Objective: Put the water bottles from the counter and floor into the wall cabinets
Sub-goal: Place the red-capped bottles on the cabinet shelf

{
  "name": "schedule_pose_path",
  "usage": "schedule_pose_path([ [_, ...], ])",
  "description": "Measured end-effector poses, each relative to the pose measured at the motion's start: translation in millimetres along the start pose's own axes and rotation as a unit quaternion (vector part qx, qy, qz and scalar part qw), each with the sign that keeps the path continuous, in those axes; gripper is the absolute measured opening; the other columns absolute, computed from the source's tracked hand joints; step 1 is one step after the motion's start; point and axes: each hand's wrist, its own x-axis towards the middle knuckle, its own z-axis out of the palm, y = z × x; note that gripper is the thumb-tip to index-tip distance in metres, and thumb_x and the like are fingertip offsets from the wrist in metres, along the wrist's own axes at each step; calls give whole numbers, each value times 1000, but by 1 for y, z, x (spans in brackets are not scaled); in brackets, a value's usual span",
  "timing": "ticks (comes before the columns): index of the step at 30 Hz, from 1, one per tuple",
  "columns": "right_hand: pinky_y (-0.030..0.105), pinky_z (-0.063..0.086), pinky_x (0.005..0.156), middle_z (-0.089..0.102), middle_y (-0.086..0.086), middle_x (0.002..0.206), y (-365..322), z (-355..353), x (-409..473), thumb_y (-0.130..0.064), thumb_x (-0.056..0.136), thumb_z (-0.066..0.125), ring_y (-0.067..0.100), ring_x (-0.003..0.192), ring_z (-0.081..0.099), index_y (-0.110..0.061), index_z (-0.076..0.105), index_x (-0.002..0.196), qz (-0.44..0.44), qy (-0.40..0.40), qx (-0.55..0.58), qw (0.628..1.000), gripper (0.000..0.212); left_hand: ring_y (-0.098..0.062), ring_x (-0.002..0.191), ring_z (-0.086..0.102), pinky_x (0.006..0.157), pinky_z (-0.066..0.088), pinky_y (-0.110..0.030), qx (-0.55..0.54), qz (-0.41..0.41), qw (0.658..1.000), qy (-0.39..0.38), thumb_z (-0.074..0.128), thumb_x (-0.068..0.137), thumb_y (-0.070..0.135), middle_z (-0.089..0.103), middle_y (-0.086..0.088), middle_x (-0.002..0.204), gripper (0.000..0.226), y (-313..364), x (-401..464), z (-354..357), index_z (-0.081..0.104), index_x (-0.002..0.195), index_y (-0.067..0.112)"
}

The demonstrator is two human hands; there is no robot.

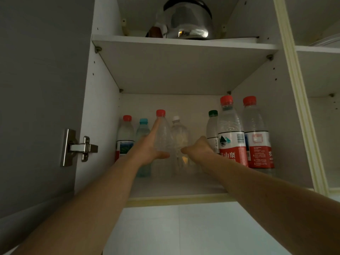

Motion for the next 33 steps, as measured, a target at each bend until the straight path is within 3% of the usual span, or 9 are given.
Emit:
schedule_pose_path([
  [3,40,52,85,52,18,131,-3,1,5,-28,89,74,29,106,56,-5,31,144,3,-42,-14,999,74,-22,128,52,106,48,-49,0,10,1000,3,88,74,21,47,-6,147,130,-1,-1,-2,-13,149,56],
  [8,46,46,106,48,19,141,-11,7,17,-20,86,78,36,128,50,-3,26,148,0,-66,-39,997,82,-23,126,52,100,53,-46,-4,10,1000,1,87,75,22,42,-6,148,131,-4,0,-3,-16,146,60],
  [12,47,43,110,39,21,149,-8,13,24,-24,87,77,37,135,44,0,10,154,17,-60,-67,996,98,-26,129,50,105,48,-49,8,9,1000,-1,87,76,24,40,-9,151,131,-8,0,-2,-17,150,54],
  [19,56,55,91,54,18,132,2,13,27,-25,83,82,39,117,58,-8,40,138,4,-89,-21,996,71,-23,124,54,102,50,-50,5,11,1000,-24,89,72,20,44,-6,149,138,-11,2,-6,-21,148,55],
  [21,54,55,93,58,18,129,2,15,26,-23,82,82,38,116,60,-8,45,135,-6,-91,-15,996,66,-22,126,53,102,51,-47,12,21,999,-32,91,69,19,43,-5,149,142,-12,3,-6,-22,149,53],
  [24,49,51,101,58,17,130,2,18,26,-20,81,83,35,120,58,-7,46,135,-18,-90,-18,996,66,-19,127,48,93,55,-32,20,24,999,-33,92,67,22,34,-4,153,143,-13,6,-4,-23,144,60],
  [28,37,54,91,57,14,128,4,18,27,-21,80,84,32,118,58,-6,46,131,-44,-93,-82,991,66,-31,141,34,109,43,-52,144,-11,989,-26,92,67,33,15,-5,160,140,-11,8,0,-23,140,65],
  [33,38,57,84,61,13,120,8,19,28,-22,80,84,31,108,62,-8,52,118,-73,-78,-117,987,51,-37,149,8,118,13,-58,400,-1,916,-17,81,63,67,9,-14,162,130,-16,18,-1,-16,149,54],
])
